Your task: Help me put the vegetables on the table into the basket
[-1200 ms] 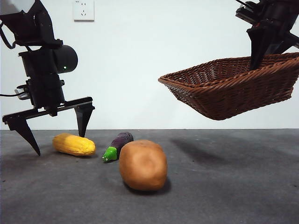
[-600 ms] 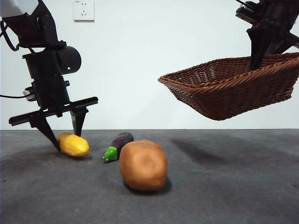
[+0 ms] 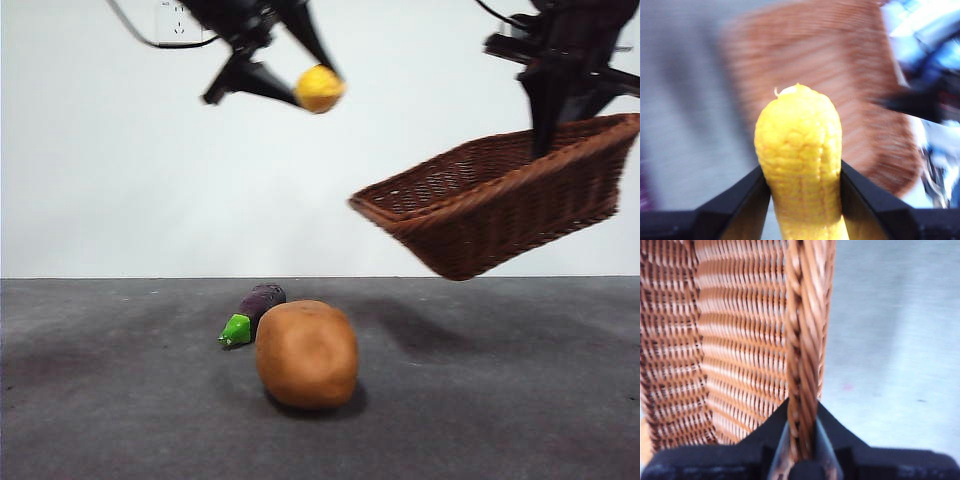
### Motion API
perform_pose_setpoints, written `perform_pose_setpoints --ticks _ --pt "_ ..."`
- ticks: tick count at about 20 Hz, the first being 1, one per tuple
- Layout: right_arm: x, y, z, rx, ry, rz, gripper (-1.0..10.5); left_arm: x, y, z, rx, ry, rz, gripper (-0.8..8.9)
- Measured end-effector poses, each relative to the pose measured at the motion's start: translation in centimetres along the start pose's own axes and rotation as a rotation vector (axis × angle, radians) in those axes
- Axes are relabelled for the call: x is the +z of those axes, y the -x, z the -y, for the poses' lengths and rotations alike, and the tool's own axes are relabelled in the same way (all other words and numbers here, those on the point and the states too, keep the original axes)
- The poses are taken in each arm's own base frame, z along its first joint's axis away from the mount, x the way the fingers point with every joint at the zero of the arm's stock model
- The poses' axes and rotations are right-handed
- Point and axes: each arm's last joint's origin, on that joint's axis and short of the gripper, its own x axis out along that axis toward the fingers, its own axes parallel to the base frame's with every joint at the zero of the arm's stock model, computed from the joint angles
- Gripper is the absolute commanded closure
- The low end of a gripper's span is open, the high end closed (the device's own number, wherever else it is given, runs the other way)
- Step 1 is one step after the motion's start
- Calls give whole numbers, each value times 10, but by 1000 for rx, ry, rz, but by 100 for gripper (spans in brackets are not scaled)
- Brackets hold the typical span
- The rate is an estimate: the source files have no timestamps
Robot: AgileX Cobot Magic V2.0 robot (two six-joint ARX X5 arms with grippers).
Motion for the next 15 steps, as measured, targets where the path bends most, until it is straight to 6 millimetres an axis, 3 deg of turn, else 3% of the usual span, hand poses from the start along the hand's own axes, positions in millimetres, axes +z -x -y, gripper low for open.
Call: perform_pose_setpoints --ticks 3,6,11,15 --pt "-3 -7 -35 34 76 -20 964 -11 -19 27 20 -83 -33 821" --pt "-7 -11 -61 59 135 -37 964 -18 -26 34 162 -94 -32 820" --pt "-8 -12 -65 93 121 -44 963 -28 -23 24 362 -42 -93 818" --pt "-9 -12 -68 159 115 -54 963 -24 -18 17 380 -31 -71 818"
